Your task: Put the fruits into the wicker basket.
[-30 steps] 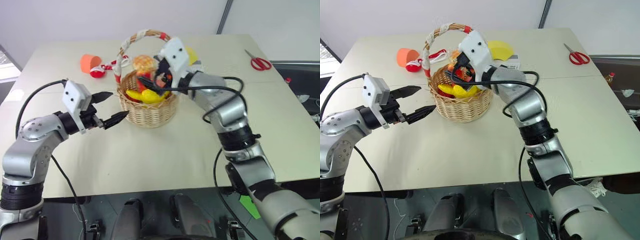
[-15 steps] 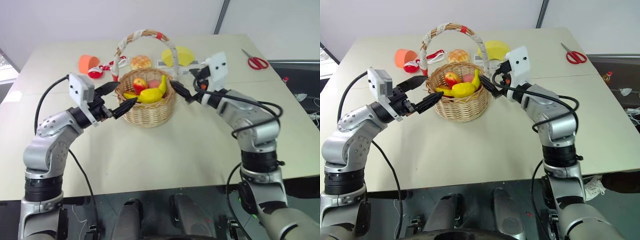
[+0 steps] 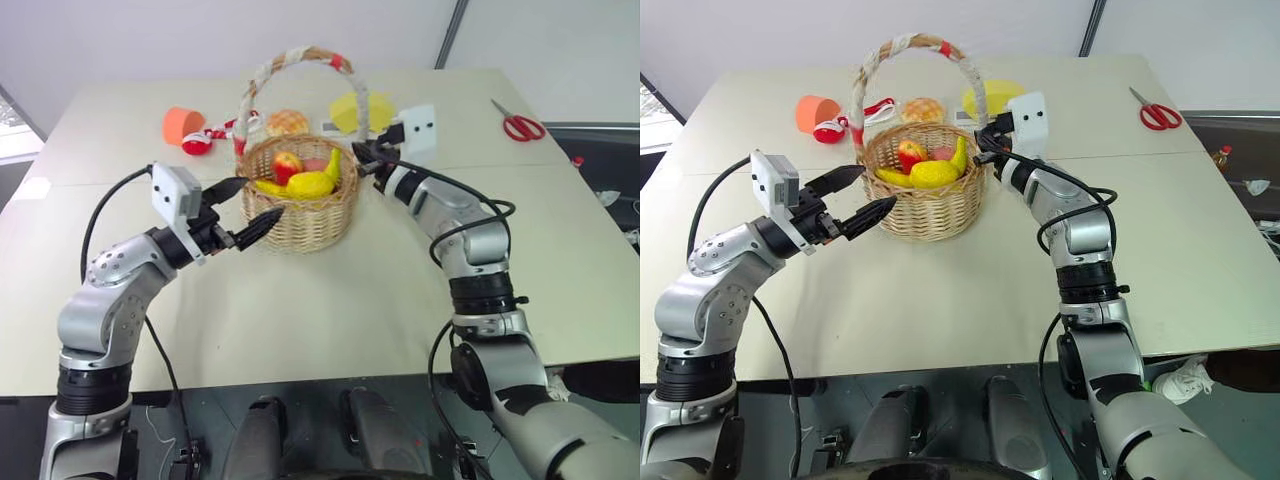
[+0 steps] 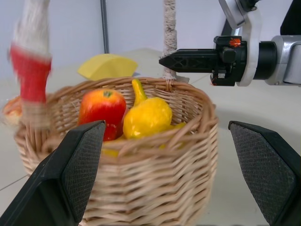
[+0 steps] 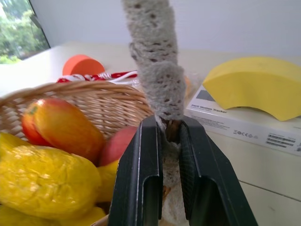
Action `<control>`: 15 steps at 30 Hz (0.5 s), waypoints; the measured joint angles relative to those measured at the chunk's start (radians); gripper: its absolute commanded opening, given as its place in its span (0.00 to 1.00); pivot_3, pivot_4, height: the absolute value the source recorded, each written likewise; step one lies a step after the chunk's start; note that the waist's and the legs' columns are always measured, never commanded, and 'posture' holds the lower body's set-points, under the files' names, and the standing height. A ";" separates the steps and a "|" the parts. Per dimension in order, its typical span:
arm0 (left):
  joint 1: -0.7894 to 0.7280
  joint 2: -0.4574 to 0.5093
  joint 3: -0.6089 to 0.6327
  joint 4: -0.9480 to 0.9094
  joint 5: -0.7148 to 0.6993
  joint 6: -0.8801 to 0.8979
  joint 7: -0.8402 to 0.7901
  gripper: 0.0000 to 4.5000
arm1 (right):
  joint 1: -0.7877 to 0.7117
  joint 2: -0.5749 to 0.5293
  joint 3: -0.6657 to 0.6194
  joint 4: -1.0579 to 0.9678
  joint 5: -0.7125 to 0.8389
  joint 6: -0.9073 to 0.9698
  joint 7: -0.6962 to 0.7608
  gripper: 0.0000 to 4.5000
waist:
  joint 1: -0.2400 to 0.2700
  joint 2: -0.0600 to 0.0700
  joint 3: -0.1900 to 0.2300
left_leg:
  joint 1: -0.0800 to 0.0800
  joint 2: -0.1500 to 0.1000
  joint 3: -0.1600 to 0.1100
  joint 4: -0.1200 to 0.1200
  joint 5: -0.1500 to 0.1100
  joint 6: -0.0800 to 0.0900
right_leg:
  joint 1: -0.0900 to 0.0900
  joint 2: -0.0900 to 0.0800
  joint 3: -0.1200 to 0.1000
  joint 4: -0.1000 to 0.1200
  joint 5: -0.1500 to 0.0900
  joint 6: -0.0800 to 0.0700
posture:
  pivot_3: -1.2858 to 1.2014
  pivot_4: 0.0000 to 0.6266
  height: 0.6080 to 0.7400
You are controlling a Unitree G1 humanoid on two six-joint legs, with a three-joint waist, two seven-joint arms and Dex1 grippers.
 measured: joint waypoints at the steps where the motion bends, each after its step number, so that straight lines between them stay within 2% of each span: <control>1: 0.000 -0.004 -0.001 0.000 0.000 0.000 0.001 1.00 | 0.003 -0.001 -0.001 -0.008 -0.001 0.000 -0.005 0.00 | 0.000 0.000 0.000 | 0.000 0.000 0.000 0.000 0.000 0.000 | 0.000 0.000 0.000 0.000 0.000 0.000 | 0.52 0.24 1.00; 4: -0.002 -0.010 -0.012 -0.001 0.000 0.000 0.003 1.00 | 0.041 -0.025 -0.035 -0.062 -0.001 -0.004 -0.033 0.00 | 0.003 0.000 0.000 | -0.001 0.000 0.000 0.000 0.000 0.000 | 0.000 0.000 0.000 0.000 0.000 0.000 | 0.52 0.24 1.00; 9: -0.019 -0.026 -0.041 0.003 0.000 -0.001 0.000 1.00 | 0.146 -0.194 -0.142 -0.156 -0.051 -0.026 -0.097 0.00 | 0.021 0.000 0.000 | -0.001 -0.002 0.000 0.000 0.000 0.000 | 0.000 -0.002 0.000 -0.001 0.000 0.000 | 0.52 0.24 1.00; 15: -0.068 -0.065 -0.087 0.056 0.005 -0.023 -0.016 1.00 | 0.229 -0.315 -0.318 -0.121 -0.108 -0.063 -0.207 0.00 | 0.019 0.000 0.000 | 0.000 -0.003 0.003 0.000 0.000 0.000 | 0.000 0.000 0.002 -0.001 0.000 0.001 | 0.52 0.24 1.00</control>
